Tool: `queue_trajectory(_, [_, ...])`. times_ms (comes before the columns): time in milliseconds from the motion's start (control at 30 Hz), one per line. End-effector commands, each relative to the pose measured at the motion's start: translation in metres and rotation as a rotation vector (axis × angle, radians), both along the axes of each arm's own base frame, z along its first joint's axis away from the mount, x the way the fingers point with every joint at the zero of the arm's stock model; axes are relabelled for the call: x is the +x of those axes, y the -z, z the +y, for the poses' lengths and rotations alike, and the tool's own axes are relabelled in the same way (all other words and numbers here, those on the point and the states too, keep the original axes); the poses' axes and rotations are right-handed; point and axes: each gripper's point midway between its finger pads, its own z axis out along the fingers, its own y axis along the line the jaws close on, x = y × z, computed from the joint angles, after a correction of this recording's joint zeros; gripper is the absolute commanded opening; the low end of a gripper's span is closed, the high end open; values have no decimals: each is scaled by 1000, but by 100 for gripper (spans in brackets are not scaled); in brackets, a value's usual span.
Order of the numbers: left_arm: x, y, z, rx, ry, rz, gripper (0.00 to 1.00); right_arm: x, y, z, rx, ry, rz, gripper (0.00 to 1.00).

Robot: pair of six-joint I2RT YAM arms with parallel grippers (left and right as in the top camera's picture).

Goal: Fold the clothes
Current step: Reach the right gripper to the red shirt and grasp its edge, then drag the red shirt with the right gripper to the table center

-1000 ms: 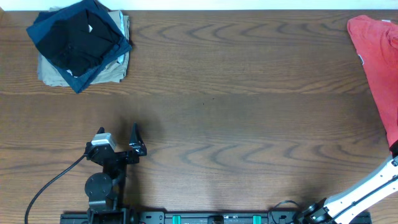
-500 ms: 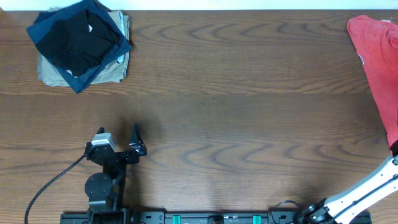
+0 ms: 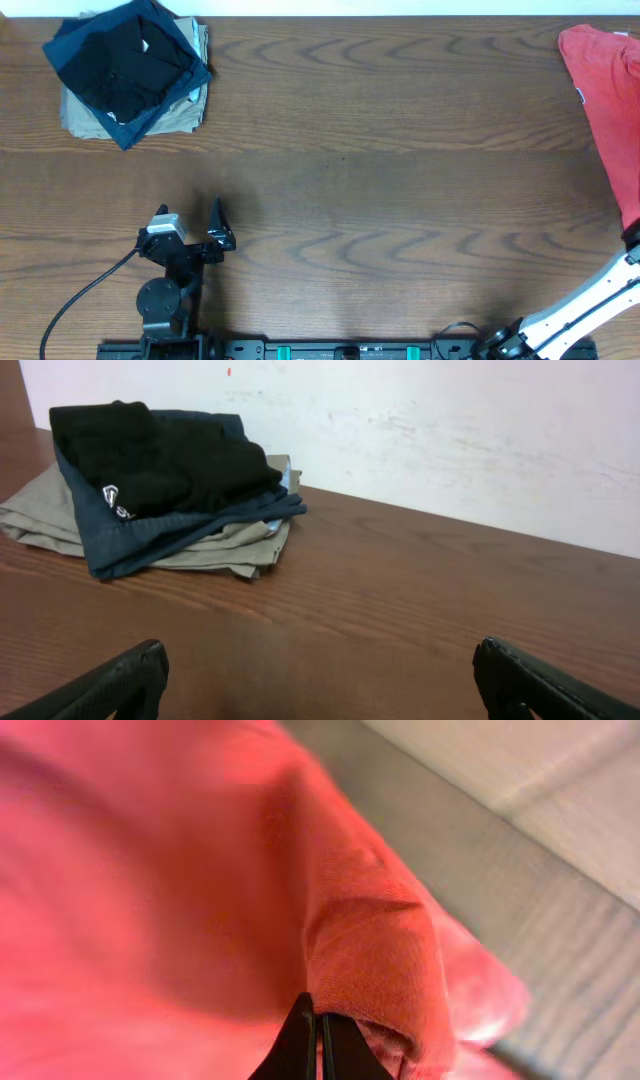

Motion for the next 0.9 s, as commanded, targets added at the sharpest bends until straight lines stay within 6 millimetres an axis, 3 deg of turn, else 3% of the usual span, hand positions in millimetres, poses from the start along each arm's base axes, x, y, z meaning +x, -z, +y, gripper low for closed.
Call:
queue_trajectory(0, [-1, 15, 1, -12, -2, 43, 98, 56, -86, 43, -41, -108, -187, 1])
queue_trajectory(133, [-1, 15, 1, -12, -2, 43, 98, 94, -118, 95, -57, -213, -239, 1])
queue_trajectory(233, [-1, 15, 1, -12, -2, 43, 98, 118, -129, 140, -51, -298, -249, 1])
queue_trajectory(367, [-1, 15, 1, -12, -2, 43, 98, 149, -127, 213, 2, -418, -252, 1])
queue_trajectory(533, [-1, 15, 1, -12, -2, 43, 98, 178, -122, 328, 74, -611, -245, 1])
queue_trajectory(700, [-1, 15, 1, -12, -2, 43, 98, 177, -113, 450, 152, -794, -192, 1])
queue_trajectory(867, [-1, 15, 1, -12, -2, 43, 98, 144, -102, 578, 247, -1021, -114, 1])
